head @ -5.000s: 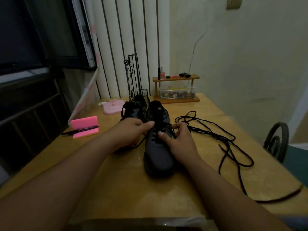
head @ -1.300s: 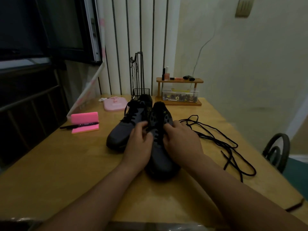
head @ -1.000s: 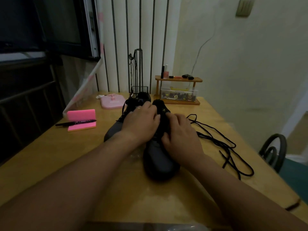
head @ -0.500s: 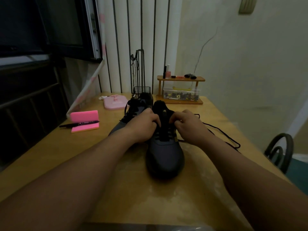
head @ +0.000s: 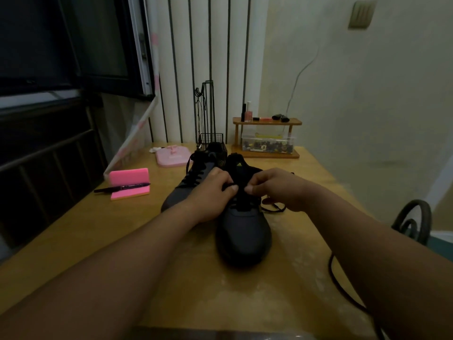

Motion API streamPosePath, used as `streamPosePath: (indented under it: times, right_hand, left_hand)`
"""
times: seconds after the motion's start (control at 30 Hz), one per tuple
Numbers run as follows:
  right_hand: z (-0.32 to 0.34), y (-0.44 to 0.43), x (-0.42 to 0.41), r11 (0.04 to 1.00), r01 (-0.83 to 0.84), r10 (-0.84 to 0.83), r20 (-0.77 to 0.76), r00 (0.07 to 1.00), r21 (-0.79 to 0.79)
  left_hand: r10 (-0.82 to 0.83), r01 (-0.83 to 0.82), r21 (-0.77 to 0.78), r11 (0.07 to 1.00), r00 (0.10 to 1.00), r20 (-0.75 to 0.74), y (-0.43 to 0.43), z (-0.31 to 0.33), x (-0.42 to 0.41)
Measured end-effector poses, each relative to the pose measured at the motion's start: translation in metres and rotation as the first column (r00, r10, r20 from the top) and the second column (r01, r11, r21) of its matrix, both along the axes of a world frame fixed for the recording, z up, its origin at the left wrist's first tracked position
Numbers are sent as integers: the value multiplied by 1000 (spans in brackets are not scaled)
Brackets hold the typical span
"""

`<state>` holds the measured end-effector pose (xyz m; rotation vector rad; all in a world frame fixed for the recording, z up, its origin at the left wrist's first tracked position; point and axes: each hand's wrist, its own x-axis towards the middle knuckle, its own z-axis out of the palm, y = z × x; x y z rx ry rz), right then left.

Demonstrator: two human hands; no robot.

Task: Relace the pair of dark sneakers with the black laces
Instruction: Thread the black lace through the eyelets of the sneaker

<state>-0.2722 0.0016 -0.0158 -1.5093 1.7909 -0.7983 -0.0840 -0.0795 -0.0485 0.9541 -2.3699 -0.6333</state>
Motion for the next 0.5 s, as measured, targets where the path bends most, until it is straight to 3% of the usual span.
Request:
streamPosePath:
  times: [0.07, 0.13, 0.23, 0.27, 0.5]
  right_hand:
    - [-5, 4, -2, 1000, 12, -11, 114, 993, -5]
    - [-4, 5, 2, 1000, 14, -13, 83, 996, -5]
    - [12, -1, 18, 998, -26, 44, -362, 931, 53]
    - [17, -3, 23, 996, -25, 57, -430, 901, 80]
    - [16, -1, 12, 995, 40, -33, -75, 997, 91]
  left_hand:
    - [12, -12, -20, 1000, 999, -32, 2, -5, 0]
    - [24, -27, -35, 999, 998, -66, 3, -9, -2]
    - [50, -56, -51, 997, 992, -113, 10, -15, -5]
    - [58, -65, -47, 997, 989, -137, 13, -18, -6]
    - [136, -159, -99, 982, 969, -208, 38, -37, -7]
